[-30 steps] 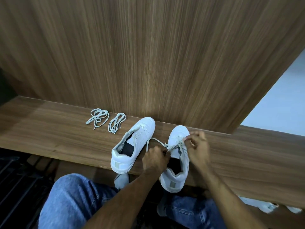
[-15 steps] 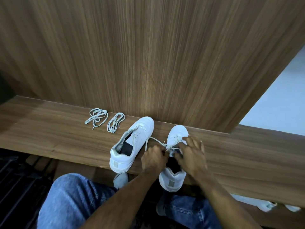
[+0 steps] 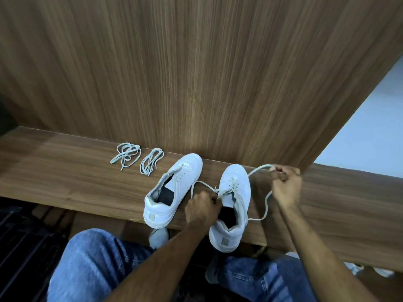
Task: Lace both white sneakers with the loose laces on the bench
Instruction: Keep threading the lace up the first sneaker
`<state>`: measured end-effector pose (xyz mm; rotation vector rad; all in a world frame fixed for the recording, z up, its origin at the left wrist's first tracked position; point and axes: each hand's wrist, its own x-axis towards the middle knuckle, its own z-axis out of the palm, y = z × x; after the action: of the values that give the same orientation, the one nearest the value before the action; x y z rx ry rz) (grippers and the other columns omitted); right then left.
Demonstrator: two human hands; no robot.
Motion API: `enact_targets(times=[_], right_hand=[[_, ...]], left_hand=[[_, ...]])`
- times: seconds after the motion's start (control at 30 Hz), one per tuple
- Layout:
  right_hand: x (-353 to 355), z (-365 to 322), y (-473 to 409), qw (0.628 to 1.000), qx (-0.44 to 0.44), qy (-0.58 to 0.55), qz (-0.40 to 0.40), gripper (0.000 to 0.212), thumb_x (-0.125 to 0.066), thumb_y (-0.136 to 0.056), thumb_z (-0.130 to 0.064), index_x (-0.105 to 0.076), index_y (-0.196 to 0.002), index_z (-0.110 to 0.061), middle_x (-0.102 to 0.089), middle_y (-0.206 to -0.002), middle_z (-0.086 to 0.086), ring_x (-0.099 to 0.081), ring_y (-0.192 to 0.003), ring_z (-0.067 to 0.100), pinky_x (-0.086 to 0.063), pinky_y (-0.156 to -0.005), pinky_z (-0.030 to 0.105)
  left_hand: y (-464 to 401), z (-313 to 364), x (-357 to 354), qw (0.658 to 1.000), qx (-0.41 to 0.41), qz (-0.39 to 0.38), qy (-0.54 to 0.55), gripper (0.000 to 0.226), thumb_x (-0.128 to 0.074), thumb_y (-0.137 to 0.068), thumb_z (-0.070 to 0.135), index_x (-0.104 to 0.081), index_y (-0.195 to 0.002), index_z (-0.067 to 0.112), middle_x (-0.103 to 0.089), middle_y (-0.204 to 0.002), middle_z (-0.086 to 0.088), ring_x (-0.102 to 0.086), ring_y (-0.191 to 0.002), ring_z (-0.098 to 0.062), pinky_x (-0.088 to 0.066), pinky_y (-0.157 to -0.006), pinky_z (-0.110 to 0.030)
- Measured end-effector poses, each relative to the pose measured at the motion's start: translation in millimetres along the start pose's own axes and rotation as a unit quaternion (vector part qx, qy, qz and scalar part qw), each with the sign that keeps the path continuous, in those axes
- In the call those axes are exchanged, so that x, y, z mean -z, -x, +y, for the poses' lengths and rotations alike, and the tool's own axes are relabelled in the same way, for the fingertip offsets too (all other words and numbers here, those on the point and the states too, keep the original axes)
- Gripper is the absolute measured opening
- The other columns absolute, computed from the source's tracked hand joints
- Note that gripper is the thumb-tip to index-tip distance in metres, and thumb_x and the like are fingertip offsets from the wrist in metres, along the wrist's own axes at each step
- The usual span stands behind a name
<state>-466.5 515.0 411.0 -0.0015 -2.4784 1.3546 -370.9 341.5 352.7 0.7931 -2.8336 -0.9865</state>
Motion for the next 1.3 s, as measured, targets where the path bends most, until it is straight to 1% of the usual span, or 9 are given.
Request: enact_targets(times=[0.1,0.27,0.47,0.6,0.7,0.8,0.9,1.03,1.3], right_hand=[[-2,8,16,0.964,0.004,0.238,-0.122,0.046,-0.064,-0.085,-0.041,-0.061,-0.123,-0.014,-0.049,-0.128,0.012,-0.053,-0.115,0.035,-0.046,-0.094,0.043],[-26,6,65,0.927,0.06,0.283,-0.239,0.041,-0.058,-0.082,-0.056,-0.062,-0.114,-0.031,-0.07,-0.104,-0.003,-0.063,-0.102,0.025,-0.048,-0.08,0.033],[-42,21,70,0.965,0.008,0.199,-0.17,0.02,-0.056,-0.087,-0.035,-0.069,-0.093,-0.021,-0.072,-0.086,0.006,-0.065,-0.089,0.032,-0.051,-0.074,0.036],[-42,30,62,0.976,-0.099,0.096,-0.17,0.019,-0.066,-0.081,-0.037,-0.075,-0.088,-0.022,-0.073,-0.074,0.0,-0.068,-0.083,0.027,-0.052,-0.078,0.035],[-41,29,63,0.972,-0.077,0.128,-0.18,0.02,-0.064,-0.083,-0.041,-0.074,-0.091,-0.025,-0.073,-0.08,0.0,-0.068,-0.086,0.026,-0.051,-0.076,0.034],[-40,27,66,0.969,-0.057,0.154,-0.183,0.02,-0.061,-0.084,-0.043,-0.072,-0.095,-0.03,-0.074,-0.089,0.001,-0.067,-0.092,0.027,-0.053,-0.075,0.034],[-38,22,67,0.966,-0.058,0.168,-0.186,0.02,-0.06,-0.084,-0.042,-0.072,-0.097,-0.03,-0.073,-0.095,0.005,-0.066,-0.096,0.031,-0.054,-0.077,0.037],[-37,19,66,0.963,-0.046,0.187,-0.187,0.023,-0.059,-0.085,-0.044,-0.072,-0.097,-0.029,-0.072,-0.097,0.007,-0.065,-0.098,0.033,-0.053,-0.077,0.038],[-39,20,68,0.96,-0.009,0.204,-0.193,0.028,-0.056,-0.086,-0.047,-0.071,-0.099,-0.027,-0.071,-0.092,0.009,-0.065,-0.092,0.033,-0.054,-0.074,0.038]], left_hand=[[3,2,-1,1.0,-0.002,0.015,-0.006,0.034,-0.053,-0.084,0.047,-0.068,-0.093,0.018,-0.069,-0.098,-0.009,-0.063,-0.095,-0.032,-0.049,-0.078,-0.034],[11,1,4,0.999,0.004,0.027,-0.017,0.037,-0.055,-0.085,0.047,-0.068,-0.097,0.015,-0.069,-0.101,-0.011,-0.063,-0.098,-0.033,-0.048,-0.078,-0.034],[9,-18,6,0.989,0.014,0.01,0.149,0.026,-0.059,-0.068,0.045,-0.059,-0.058,0.021,-0.067,-0.071,-0.008,-0.065,-0.079,-0.032,-0.05,-0.065,-0.035],[6,-22,4,0.974,0.055,-0.009,0.219,0.025,-0.057,-0.061,0.049,-0.071,-0.071,0.031,-0.072,-0.074,0.003,-0.068,-0.08,-0.023,-0.054,-0.076,-0.038],[9,-14,4,0.993,0.009,0.016,0.12,0.03,-0.059,-0.071,0.041,-0.066,-0.099,0.033,-0.068,-0.099,0.006,-0.064,-0.092,-0.024,-0.052,-0.078,-0.036],[5,2,-2,0.989,-0.131,0.069,-0.026,0.047,-0.056,-0.079,0.021,-0.053,-0.125,0.033,-0.05,-0.125,0.006,-0.052,-0.113,-0.022,-0.046,-0.088,-0.038],[-7,18,-5,0.963,-0.222,0.062,-0.141,0.043,-0.05,-0.086,0.02,-0.051,-0.129,0.029,-0.051,-0.13,0.003,-0.047,-0.12,-0.024,-0.036,-0.097,-0.039],[-25,27,3,0.937,-0.254,0.027,-0.237,0.023,-0.044,-0.095,0.031,-0.054,-0.113,0.022,-0.06,-0.116,-0.003,-0.062,-0.1,-0.03,-0.042,-0.082,-0.037],[-22,18,2,0.99,-0.133,0.037,0.018,0.012,-0.059,-0.088,0.031,-0.069,-0.094,0.029,-0.072,-0.089,0.001,-0.066,-0.085,-0.022,-0.05,-0.071,-0.03]])
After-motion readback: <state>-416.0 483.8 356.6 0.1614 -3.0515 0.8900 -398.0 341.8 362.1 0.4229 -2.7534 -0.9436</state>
